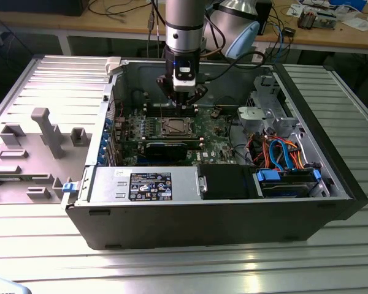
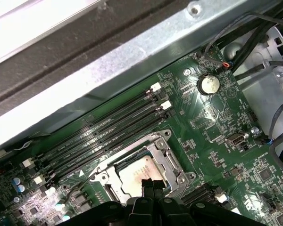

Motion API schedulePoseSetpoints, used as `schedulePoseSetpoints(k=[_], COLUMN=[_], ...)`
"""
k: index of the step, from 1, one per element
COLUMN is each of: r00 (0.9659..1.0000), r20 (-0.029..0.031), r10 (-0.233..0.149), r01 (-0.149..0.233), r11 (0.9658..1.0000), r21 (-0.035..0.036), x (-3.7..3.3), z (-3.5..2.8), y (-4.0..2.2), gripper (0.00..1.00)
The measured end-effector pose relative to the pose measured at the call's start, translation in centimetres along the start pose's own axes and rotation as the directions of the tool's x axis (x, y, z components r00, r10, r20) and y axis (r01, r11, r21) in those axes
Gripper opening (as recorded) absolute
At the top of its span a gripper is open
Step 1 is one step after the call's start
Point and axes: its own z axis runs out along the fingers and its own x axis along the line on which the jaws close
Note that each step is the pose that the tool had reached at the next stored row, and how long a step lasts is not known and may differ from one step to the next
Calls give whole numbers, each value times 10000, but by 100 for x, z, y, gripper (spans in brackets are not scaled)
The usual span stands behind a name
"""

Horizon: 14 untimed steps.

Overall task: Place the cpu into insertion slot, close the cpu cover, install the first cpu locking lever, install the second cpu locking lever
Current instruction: 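Install the first cpu locking lever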

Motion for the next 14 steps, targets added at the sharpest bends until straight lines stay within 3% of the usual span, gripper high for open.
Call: schedulePoseSetpoints(k=[14], r00=[9996], r20=[15], r10=[-299], r01=[299], r11=[9996], r21=[-15], x=[0], z=[0], y=[0], gripper=[11])
